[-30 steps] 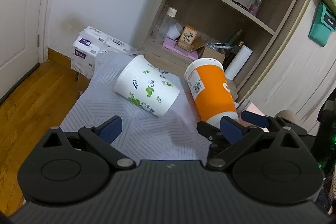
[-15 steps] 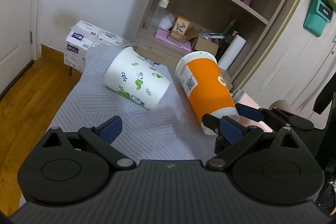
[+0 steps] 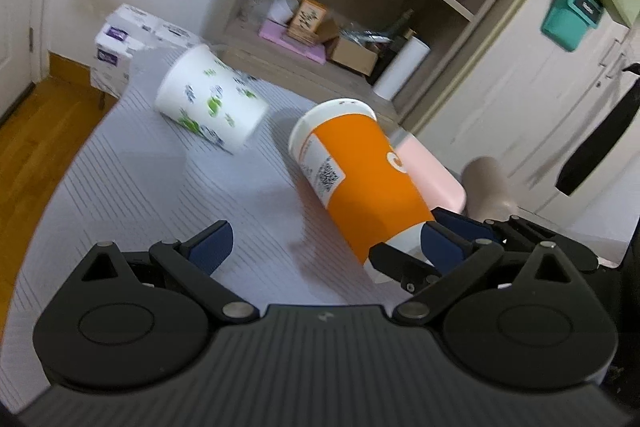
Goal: Flip cup upright
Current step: 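Close the right tool on the orange cup and lift it off the table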
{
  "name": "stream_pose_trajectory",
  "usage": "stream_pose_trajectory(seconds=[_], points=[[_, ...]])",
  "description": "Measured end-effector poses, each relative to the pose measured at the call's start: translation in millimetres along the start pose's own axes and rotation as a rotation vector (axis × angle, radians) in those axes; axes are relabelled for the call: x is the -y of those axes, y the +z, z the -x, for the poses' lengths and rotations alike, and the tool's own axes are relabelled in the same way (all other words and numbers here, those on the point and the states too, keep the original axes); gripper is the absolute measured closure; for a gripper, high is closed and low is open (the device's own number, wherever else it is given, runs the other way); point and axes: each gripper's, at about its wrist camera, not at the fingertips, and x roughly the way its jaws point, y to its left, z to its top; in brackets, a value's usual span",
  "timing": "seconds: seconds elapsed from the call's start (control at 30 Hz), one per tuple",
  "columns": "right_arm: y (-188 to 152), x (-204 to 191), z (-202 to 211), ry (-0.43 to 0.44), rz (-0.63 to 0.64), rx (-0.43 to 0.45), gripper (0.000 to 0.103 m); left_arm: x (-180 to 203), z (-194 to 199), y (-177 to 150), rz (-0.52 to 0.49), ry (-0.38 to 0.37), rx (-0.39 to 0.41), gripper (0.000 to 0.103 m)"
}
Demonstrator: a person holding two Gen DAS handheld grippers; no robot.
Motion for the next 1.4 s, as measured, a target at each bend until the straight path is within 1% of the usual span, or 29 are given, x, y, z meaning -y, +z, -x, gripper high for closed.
stream_pose_trajectory(seconds=[0.17, 0.43, 0.7, 0.9, 1.0, 1.17, 1.2, 1.3, 1.37, 1.4], points=[[-12.0, -1.6, 21.6, 0.020, -0.006, -0.008, 0.036, 11.3, 1.3, -12.9, 0.006, -0.038, -0.044, 0.001], [-35.1, 4.8, 54.3, 0.026, -0.033, -0.022, 0.038, 25.0, -1.1, -38.0, 0.021, -0.095, -0.111, 0.001], [-60.2, 15.6, 78.9, 0.039, -0.078, -0.040, 0.039, 40.3, -7.1, -49.9, 0.020, -0.139, -0.162, 0.001], [-75.9, 27.5, 82.9, 0.062, -0.141, -0.056, 0.040, 52.8, -12.6, -52.7, -0.006, -0.117, -0.167, 0.001], [-81.1, 35.9, 78.8, 0.054, -0.179, -0.057, 0.041, 55.4, -17.2, -53.1, -0.006, -0.103, -0.172, 0.001], [-84.7, 47.1, 76.3, 0.088, -0.221, -0.049, 0.041, 57.4, -24.6, -50.1, -0.006, -0.103, -0.175, 0.001], [-84.7, 48.2, 75.9, 0.096, -0.222, -0.051, 0.041, 57.1, -25.3, -50.1, -0.006, -0.107, -0.174, 0.001], [-83.8, 55.6, 74.6, 0.132, -0.251, -0.077, 0.030, 54.8, -29.9, -47.9, 0.006, -0.117, -0.174, 0.001], [-79.9, 60.3, 76.5, 0.161, -0.271, -0.077, 0.029, 51.2, -33.5, -45.4, 0.023, -0.130, -0.176, 0.003], [-76.5, 63.5, 76.3, 0.173, -0.273, -0.080, 0.029, 48.5, -35.7, -43.6, 0.035, -0.150, -0.180, 0.003]])
